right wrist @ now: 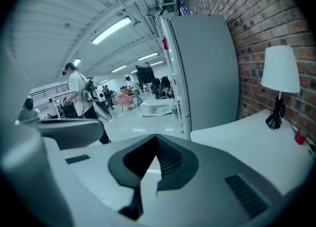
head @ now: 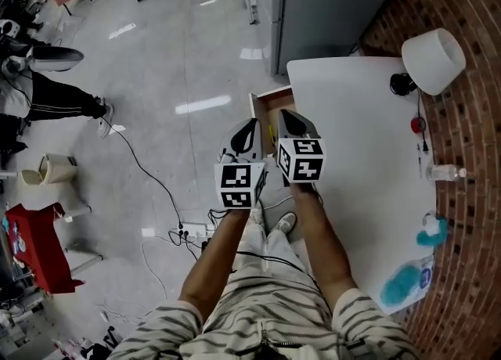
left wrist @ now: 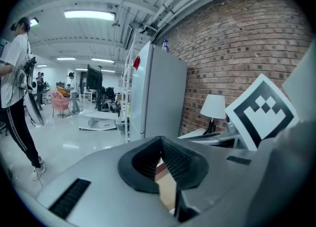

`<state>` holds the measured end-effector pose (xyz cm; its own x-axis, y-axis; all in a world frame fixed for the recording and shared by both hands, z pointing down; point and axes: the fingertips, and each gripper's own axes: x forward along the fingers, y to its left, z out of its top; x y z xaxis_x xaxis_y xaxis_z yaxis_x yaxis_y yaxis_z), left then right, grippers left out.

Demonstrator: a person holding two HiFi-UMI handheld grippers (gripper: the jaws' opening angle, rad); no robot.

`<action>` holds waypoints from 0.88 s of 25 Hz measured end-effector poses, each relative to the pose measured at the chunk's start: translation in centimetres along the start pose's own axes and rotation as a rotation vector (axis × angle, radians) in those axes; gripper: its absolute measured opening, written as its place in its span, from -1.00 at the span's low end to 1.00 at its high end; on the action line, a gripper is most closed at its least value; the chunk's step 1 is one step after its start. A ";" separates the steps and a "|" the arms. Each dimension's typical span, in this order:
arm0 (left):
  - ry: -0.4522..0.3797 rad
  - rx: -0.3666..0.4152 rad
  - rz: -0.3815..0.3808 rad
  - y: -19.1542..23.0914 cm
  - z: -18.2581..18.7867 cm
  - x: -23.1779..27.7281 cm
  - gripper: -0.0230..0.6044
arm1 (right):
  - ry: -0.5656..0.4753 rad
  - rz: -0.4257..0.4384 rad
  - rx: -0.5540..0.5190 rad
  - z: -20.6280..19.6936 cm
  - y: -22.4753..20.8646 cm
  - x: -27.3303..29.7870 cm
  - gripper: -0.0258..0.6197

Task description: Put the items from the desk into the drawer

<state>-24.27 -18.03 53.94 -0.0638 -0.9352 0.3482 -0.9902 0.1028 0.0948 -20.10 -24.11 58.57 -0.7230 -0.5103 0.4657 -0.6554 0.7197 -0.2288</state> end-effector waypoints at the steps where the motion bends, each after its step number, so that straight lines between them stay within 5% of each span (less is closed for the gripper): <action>1: -0.009 0.007 -0.005 -0.3 0.7 -0.4 -0.90 | -0.019 -0.003 -0.009 0.9 0.2 -0.8 -0.89; 22: -0.233 0.077 -0.094 -4.9 14.7 -10.4 -0.90 | -0.345 0.042 -0.121 15.2 7.8 -15.9 -0.89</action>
<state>-20.60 -13.80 36.11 0.0104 -0.9932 0.1159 -0.9991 -0.0056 0.0417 -17.01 -17.50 36.39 -0.7934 -0.5930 0.1377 -0.6080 0.7834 -0.1294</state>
